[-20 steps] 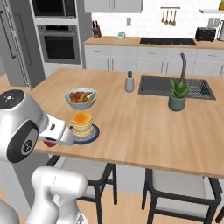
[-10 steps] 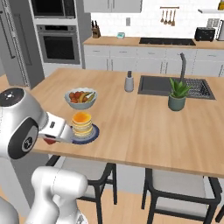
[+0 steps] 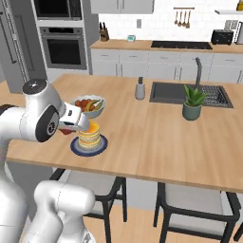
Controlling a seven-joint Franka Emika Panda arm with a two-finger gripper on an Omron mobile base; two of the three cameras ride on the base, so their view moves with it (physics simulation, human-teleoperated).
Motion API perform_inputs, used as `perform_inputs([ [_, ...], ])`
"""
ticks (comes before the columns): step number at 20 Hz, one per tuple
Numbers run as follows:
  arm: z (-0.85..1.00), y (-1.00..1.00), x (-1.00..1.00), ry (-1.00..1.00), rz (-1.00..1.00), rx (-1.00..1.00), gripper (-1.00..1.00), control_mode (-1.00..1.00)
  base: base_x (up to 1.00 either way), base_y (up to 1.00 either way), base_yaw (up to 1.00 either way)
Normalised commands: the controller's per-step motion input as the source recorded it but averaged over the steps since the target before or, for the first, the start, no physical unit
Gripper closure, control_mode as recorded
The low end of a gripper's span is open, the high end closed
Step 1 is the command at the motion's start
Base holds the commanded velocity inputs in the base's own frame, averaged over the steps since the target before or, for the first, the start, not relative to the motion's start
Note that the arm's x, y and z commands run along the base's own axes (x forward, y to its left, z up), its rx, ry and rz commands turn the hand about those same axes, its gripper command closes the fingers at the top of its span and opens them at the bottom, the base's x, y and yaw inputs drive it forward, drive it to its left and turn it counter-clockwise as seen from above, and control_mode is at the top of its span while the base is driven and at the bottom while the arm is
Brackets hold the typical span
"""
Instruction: Take the strawberry from the fridge and place it on top of the pancake, located on the dining counter.
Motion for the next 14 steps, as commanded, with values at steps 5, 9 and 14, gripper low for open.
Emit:
perform_inputs([
  [5,0.0,0.19,1.0,0.03,0.07,0.03,1.0,-1.0,0.0,0.0,0.0],
  [9,-0.23,0.41,1.0,0.0,0.08,-0.01,1.0,-1.0,0.0,0.0,0.0],
  [14,-0.53,0.13,1.0,0.0,0.07,-0.03,1.0,-1.0,0.0,0.0,0.0],
])
